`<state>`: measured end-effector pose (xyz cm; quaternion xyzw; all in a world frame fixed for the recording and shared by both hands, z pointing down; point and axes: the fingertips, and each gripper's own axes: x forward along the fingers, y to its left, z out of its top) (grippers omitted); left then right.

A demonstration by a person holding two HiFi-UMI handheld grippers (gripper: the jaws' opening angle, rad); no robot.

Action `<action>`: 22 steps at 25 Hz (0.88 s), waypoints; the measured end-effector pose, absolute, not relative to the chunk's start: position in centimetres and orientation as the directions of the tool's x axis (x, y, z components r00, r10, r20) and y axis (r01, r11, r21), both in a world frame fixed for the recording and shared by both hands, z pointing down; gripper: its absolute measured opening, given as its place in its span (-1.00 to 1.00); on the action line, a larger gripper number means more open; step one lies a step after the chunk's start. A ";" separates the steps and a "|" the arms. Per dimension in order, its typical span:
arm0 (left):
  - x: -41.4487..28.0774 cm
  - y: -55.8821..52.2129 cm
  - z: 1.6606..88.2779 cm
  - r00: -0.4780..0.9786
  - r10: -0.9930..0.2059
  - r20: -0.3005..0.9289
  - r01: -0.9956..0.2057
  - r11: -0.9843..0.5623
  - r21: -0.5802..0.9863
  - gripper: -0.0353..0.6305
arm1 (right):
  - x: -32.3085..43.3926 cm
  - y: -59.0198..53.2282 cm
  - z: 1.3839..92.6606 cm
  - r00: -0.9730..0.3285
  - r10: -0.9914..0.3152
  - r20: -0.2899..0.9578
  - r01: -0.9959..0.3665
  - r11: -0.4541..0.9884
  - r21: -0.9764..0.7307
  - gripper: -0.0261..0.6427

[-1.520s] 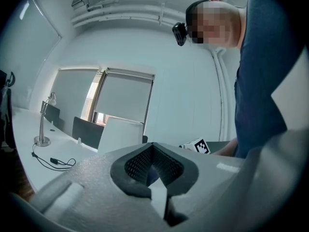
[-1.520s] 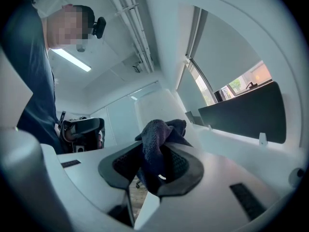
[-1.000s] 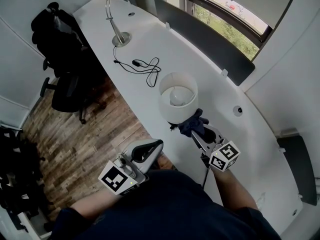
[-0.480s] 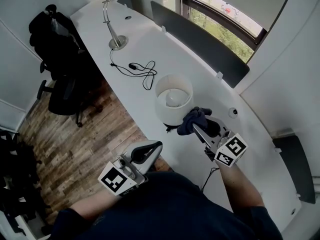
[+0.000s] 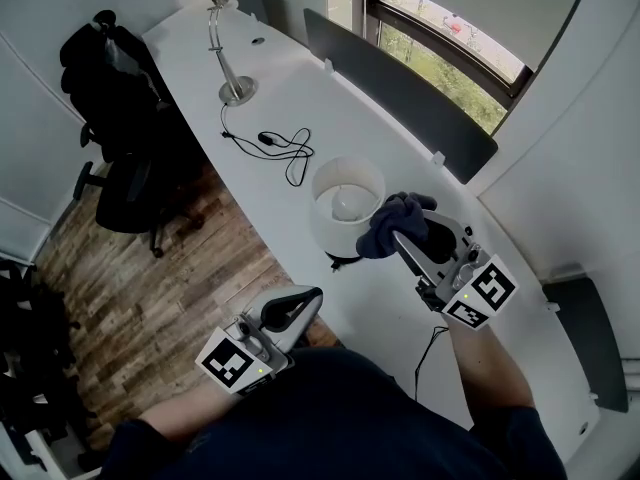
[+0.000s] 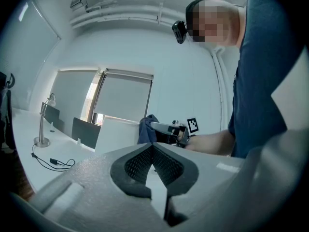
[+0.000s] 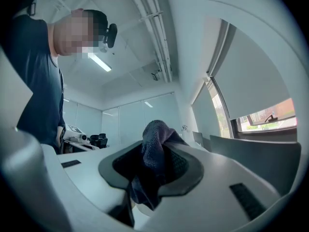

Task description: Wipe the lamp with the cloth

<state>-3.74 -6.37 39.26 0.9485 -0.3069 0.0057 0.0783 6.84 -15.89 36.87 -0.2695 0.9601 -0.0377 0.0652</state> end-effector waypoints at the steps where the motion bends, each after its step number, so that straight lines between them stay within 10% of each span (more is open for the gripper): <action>1: -3.7 -6.4 39.1 0.812 -0.581 0.054 -0.582 -0.800 0.144 -0.88 | 6.9 -16.0 36.6 -0.847 -0.520 -0.105 -0.513 0.853 -0.094 -0.56; 22: -3.2 -7.2 39.6 0.808 -0.580 0.100 -0.589 -0.796 0.138 -0.88 | 9.8 -19.1 46.4 -0.800 -0.600 0.023 -0.592 0.782 -0.194 -0.57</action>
